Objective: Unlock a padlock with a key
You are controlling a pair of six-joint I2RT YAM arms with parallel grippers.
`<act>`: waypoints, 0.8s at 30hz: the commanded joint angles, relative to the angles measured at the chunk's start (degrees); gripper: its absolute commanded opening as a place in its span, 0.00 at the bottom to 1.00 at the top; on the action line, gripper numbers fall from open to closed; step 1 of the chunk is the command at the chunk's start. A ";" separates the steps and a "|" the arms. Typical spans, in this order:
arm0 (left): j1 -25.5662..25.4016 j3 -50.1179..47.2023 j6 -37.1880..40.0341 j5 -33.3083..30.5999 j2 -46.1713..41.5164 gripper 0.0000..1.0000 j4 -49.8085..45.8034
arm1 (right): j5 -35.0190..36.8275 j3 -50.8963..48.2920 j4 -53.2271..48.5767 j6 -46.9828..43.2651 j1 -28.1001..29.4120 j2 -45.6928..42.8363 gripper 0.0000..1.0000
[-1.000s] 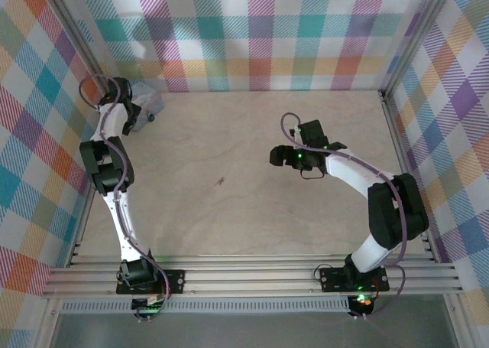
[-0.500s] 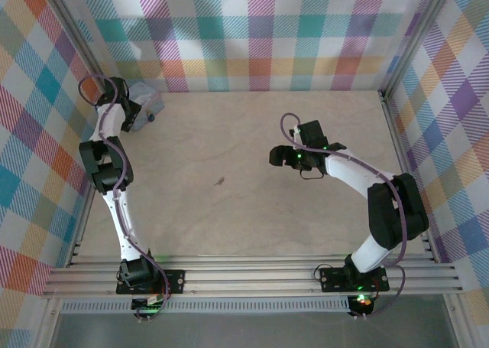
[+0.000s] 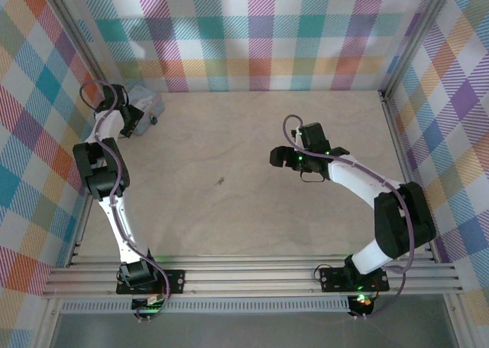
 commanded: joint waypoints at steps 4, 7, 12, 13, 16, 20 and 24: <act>0.03 -8.78 3.59 6.90 -5.76 0.61 -5.20 | 2.27 5.80 -5.03 -1.44 1.74 0.95 0.84; 0.03 -12.24 4.99 8.51 -7.96 0.61 -5.46 | 2.86 8.86 -6.84 -2.31 2.62 2.68 0.84; -0.08 -18.46 5.55 11.10 -12.93 0.61 -4.96 | 2.66 13.63 -9.11 -3.33 4.88 6.01 0.84; -0.38 -20.06 5.68 11.36 -14.37 0.61 -4.86 | 2.68 14.71 -9.49 -3.59 5.42 6.84 0.85; -0.90 -25.15 6.64 11.80 -18.55 0.62 -4.55 | 2.64 17.86 -10.39 -3.72 6.83 9.40 0.85; -0.95 -30.32 8.76 11.47 -22.68 0.62 -6.32 | 2.12 21.06 -10.50 -2.88 8.91 12.65 0.85; -0.81 -35.01 10.00 11.49 -28.20 0.62 -7.72 | 1.23 23.15 -10.25 -2.53 11.15 15.38 0.84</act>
